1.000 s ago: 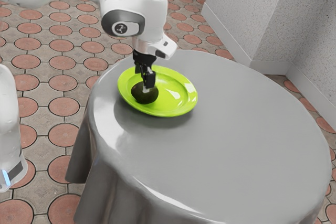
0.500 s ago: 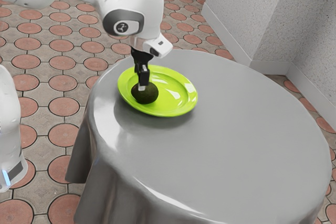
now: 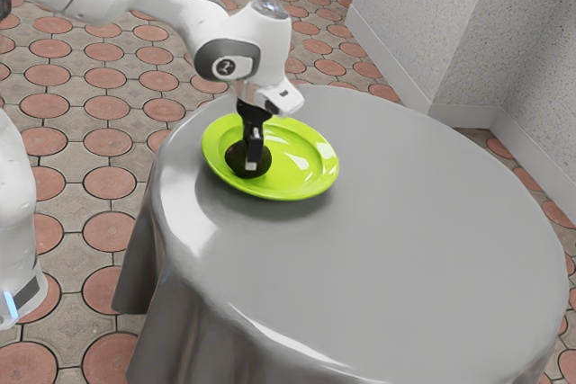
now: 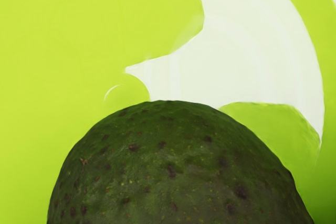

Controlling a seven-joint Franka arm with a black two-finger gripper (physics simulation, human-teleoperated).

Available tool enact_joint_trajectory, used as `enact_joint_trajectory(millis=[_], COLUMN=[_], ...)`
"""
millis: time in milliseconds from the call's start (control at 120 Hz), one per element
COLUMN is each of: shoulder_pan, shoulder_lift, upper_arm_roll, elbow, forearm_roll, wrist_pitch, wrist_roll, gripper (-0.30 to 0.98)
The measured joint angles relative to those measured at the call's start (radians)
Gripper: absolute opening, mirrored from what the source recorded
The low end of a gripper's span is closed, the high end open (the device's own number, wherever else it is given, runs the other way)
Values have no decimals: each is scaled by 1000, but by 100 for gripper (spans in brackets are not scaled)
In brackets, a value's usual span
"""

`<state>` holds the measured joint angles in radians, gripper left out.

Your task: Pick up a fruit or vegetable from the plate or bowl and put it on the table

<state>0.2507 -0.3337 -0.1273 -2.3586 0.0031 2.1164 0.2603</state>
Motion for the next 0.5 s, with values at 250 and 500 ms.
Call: enact_joint_trajectory(millis=[250, 500], shoulder_pan=[17, 30], shoulder_lift=[55, 67], upper_arm_roll=[1, 2], elbow=[-1, 0], forearm_roll=[-6, -33], wrist_pitch=[49, 80], wrist_roll=[34, 53], gripper=[69, 44])
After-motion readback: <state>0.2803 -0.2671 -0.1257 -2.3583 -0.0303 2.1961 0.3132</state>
